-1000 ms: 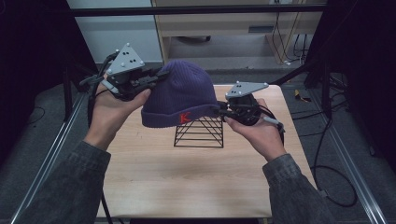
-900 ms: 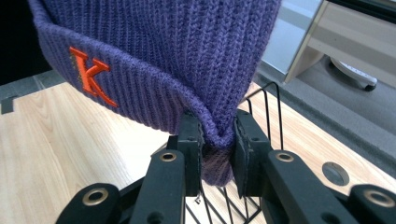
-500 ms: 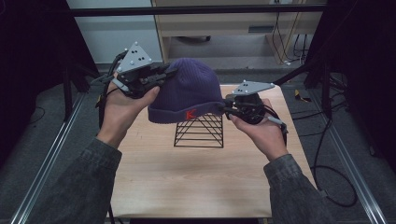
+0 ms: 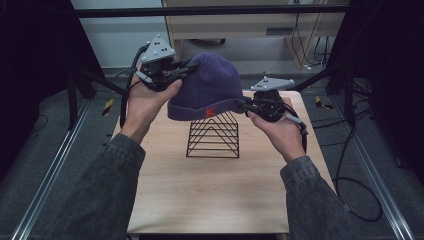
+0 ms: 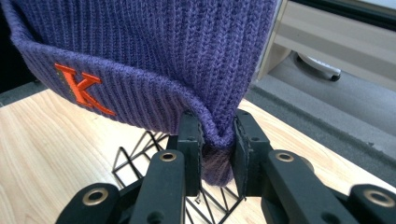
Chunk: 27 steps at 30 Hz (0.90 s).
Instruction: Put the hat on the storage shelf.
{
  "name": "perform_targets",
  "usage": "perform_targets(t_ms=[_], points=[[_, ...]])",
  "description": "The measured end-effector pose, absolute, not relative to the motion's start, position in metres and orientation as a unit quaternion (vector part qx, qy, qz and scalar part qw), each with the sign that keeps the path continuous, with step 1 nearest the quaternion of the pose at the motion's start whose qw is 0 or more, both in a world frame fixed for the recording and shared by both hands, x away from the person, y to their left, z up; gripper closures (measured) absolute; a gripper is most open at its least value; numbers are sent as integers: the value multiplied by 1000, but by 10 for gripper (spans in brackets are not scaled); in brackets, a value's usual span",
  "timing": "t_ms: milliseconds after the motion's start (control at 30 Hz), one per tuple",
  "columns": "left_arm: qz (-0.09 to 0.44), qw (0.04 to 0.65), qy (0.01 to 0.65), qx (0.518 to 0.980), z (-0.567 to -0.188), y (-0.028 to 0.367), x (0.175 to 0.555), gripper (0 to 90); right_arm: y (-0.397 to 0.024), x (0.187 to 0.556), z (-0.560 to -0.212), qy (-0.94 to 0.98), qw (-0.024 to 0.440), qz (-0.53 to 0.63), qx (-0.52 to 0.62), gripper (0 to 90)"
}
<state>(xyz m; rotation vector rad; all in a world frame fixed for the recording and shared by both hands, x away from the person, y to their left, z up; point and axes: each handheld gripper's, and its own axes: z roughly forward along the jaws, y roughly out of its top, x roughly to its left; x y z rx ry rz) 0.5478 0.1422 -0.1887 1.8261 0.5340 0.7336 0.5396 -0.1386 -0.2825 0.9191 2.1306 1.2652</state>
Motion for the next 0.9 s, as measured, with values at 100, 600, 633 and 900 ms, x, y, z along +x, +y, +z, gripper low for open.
perform_targets(t_ms=[100, 600, 633, 900], points=[[310, 518, 222, 766, -191, 141, 552, 796, -138, 545, -287, 783, 243, 460, 340, 752], [304, 507, 231, 773, -206, 136, 567, 795, -137, 546, -300, 796, 233, 444, 340, 749], [303, 506, 232, 774, -208, 135, 569, 795, -137, 546, -302, 796, 231, 443, 341, 748], [298, 496, 236, 780, -224, 129, 579, 795, -140, 551, -315, 803, 224, 428, 349, 747]])
